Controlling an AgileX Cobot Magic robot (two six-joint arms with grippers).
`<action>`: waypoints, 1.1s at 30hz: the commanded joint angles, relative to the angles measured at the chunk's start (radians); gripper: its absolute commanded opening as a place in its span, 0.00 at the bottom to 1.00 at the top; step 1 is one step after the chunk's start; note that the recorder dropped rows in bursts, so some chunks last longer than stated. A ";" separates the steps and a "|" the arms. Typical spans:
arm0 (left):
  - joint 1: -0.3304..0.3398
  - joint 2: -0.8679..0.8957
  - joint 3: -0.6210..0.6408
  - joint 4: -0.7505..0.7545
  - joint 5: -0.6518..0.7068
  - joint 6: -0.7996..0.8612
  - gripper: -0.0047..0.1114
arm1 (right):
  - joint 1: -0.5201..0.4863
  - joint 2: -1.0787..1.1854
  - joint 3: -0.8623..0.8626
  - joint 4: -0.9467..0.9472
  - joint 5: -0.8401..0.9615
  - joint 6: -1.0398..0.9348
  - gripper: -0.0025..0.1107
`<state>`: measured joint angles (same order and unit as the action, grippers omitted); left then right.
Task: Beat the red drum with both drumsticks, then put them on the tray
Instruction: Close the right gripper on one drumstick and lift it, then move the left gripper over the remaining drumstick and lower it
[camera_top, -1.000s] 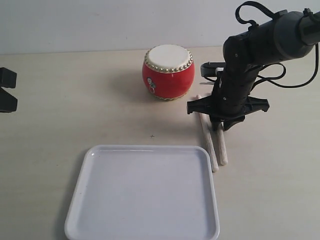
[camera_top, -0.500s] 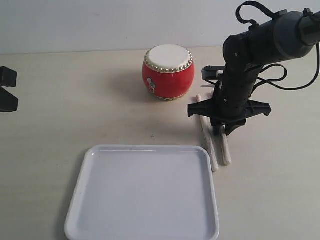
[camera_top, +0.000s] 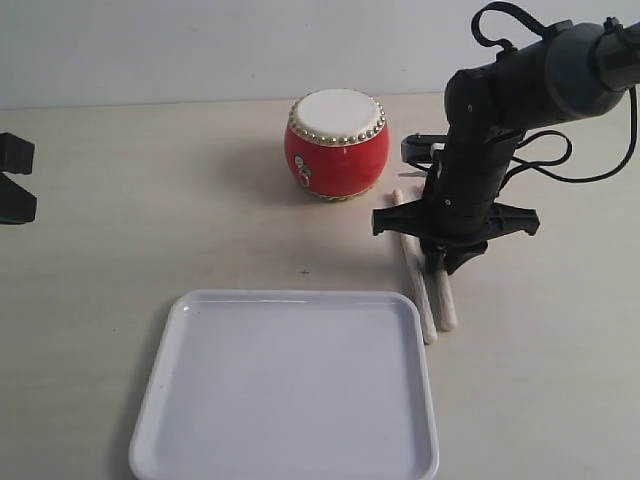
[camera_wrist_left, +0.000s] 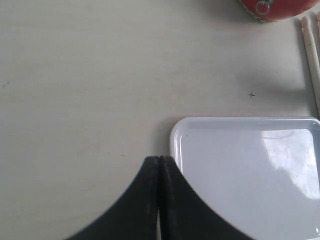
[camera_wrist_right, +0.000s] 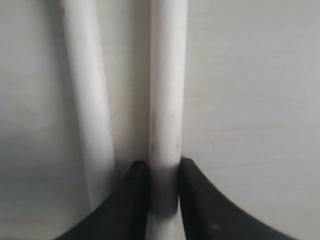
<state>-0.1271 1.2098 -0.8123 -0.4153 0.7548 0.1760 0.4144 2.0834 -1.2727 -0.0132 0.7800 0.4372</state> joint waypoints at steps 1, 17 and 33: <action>-0.005 0.000 -0.009 -0.011 0.006 0.006 0.04 | 0.004 0.015 0.000 -0.023 0.011 -0.007 0.10; -0.005 0.000 -0.009 -0.058 0.034 0.069 0.04 | 0.004 -0.260 0.002 -0.173 0.113 -0.018 0.02; -0.425 0.318 -0.181 -0.131 -0.126 -0.154 0.04 | 0.004 -1.053 0.450 -0.322 0.146 0.014 0.02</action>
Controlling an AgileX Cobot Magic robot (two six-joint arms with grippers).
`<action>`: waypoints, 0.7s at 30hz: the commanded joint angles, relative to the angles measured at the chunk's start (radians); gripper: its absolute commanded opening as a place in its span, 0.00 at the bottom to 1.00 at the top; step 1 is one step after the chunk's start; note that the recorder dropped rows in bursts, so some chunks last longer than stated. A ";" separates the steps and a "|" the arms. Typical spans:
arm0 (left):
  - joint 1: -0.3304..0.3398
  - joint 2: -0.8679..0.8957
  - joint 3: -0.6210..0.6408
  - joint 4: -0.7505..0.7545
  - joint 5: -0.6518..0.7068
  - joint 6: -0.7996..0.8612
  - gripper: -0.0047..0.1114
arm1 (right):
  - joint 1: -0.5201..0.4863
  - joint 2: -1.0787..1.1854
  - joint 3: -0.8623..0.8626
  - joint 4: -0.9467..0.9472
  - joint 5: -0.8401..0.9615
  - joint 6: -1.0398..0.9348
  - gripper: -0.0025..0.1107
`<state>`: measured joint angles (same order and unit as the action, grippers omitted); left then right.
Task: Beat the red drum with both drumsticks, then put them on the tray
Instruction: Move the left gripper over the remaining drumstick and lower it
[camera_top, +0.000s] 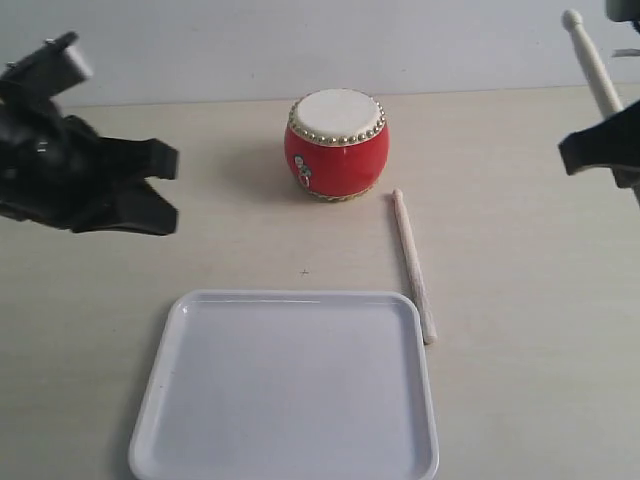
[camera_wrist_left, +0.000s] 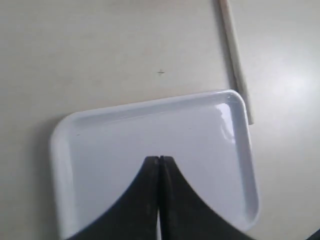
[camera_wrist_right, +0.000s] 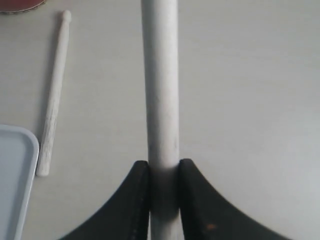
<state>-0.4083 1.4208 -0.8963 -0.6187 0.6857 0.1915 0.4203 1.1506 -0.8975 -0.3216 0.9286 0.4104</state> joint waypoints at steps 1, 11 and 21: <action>-0.189 0.143 -0.139 0.129 -0.052 -0.237 0.04 | -0.002 -0.149 0.093 -0.013 -0.006 0.044 0.02; -0.458 0.428 -0.476 0.401 -0.008 -0.621 0.04 | -0.002 -0.253 0.200 -0.012 -0.009 0.010 0.02; -0.532 0.681 -0.855 0.538 0.191 -0.887 0.04 | -0.002 -0.261 0.200 -0.006 -0.026 -0.035 0.02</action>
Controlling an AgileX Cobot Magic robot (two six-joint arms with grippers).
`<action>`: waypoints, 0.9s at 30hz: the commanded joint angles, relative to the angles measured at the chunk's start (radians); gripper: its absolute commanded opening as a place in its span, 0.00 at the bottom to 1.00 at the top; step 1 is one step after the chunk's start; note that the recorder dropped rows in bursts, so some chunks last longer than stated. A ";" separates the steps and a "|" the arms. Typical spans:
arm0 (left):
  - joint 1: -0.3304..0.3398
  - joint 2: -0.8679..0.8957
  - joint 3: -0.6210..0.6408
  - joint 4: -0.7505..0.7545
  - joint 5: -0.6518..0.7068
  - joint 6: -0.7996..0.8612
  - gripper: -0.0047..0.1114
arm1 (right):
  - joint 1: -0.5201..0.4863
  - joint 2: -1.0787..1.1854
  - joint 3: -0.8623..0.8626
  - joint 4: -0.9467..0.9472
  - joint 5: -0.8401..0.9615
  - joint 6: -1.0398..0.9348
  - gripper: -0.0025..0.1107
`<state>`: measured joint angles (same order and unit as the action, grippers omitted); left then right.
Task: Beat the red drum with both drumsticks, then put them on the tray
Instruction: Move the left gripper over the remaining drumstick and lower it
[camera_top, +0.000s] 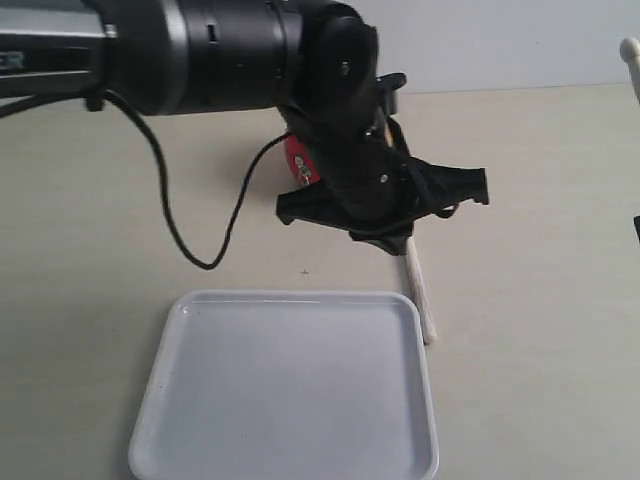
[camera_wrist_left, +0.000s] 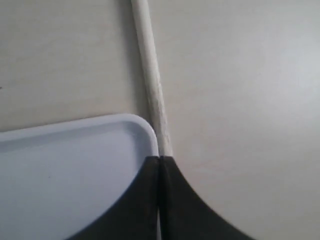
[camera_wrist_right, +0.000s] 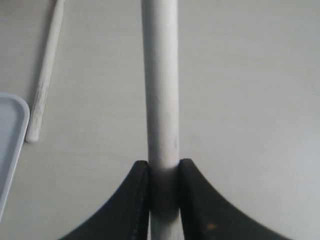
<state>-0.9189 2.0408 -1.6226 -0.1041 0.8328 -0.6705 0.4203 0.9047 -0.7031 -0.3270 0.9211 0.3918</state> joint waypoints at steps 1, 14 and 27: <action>-0.022 0.079 -0.161 0.023 0.056 -0.025 0.04 | -0.002 -0.020 0.006 0.006 -0.018 -0.016 0.02; -0.017 0.293 -0.308 -0.013 0.138 -0.025 0.11 | -0.002 -0.044 0.006 0.039 -0.033 -0.037 0.02; 0.002 0.327 -0.361 0.014 0.133 -0.023 0.37 | -0.002 -0.044 0.006 0.039 -0.052 -0.054 0.02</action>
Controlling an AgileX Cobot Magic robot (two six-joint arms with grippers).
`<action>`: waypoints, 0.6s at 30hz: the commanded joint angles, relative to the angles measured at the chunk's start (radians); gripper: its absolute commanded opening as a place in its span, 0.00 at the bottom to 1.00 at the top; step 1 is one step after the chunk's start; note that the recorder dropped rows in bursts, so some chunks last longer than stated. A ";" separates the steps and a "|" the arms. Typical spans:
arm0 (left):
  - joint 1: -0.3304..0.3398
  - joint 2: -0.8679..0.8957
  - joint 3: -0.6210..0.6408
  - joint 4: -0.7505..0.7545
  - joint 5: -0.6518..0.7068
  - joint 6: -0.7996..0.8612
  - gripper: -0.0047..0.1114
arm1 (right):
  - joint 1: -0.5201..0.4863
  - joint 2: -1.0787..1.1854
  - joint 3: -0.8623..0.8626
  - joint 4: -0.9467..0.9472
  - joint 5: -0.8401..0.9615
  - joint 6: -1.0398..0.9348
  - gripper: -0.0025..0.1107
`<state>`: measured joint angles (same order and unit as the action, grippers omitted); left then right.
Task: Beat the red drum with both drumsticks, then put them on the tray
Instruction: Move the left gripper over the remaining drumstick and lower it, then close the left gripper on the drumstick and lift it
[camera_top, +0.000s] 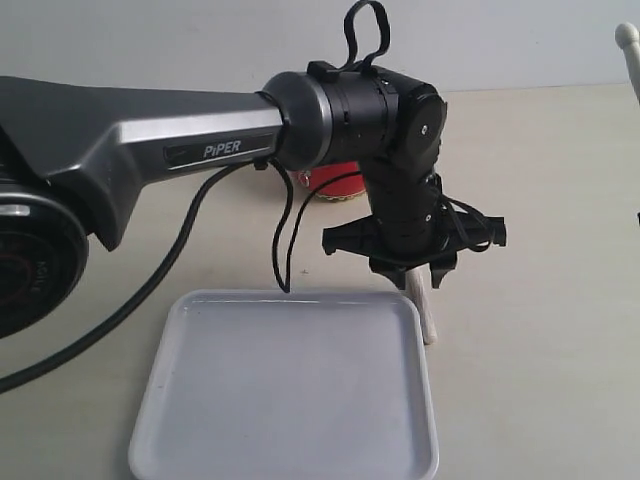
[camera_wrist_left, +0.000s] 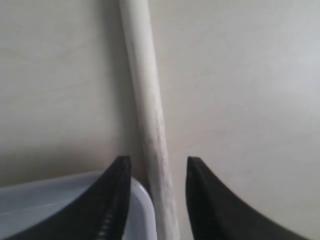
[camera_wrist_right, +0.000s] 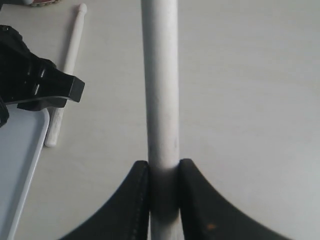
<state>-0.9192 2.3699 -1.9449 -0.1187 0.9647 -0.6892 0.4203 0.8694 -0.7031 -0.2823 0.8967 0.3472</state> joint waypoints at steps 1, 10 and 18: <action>0.002 -0.002 -0.045 0.040 0.001 -0.004 0.37 | -0.002 -0.009 0.006 -0.006 -0.029 -0.009 0.02; 0.002 0.045 -0.069 0.061 0.060 0.004 0.37 | -0.002 -0.009 0.006 -0.009 -0.046 -0.009 0.02; 0.002 0.049 -0.069 0.065 0.042 0.003 0.37 | -0.002 -0.007 0.006 -0.009 -0.065 -0.009 0.02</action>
<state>-0.9192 2.4249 -2.0087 -0.0635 1.0137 -0.6892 0.4203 0.8694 -0.7031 -0.2823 0.8537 0.3472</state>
